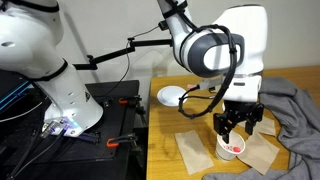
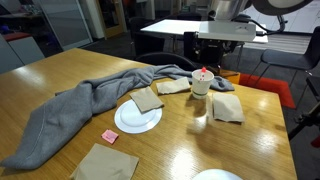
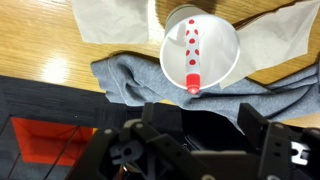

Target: Pick the marker from the cup and put it on the table

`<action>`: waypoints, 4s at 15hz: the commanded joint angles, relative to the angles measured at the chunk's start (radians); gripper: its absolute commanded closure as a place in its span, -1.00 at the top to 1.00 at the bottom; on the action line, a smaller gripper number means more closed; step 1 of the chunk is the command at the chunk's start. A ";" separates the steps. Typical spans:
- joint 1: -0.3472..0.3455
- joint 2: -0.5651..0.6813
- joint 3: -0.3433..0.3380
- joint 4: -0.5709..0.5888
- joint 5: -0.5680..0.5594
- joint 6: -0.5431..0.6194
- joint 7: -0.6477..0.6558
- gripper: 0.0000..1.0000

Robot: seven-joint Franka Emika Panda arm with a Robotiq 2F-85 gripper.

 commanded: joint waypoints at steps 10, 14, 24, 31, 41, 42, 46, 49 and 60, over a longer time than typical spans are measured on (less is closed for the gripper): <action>0.026 0.083 -0.002 0.045 0.075 -0.027 0.008 0.24; 0.028 0.108 -0.006 0.066 0.082 -0.032 0.009 0.26; 0.026 0.164 -0.010 0.101 0.120 -0.027 0.000 0.04; 0.032 0.175 -0.020 0.110 0.122 -0.030 -0.001 -0.61; 0.108 0.150 -0.070 0.102 0.084 -0.062 0.029 -0.91; 0.136 0.137 -0.091 0.093 0.071 -0.075 0.035 -0.91; 0.264 0.095 -0.194 0.083 -0.025 -0.172 0.089 -0.91; 0.320 0.032 -0.234 0.081 -0.146 -0.277 0.147 -0.91; 0.030 -0.252 0.112 0.055 -0.519 -0.271 0.014 -0.91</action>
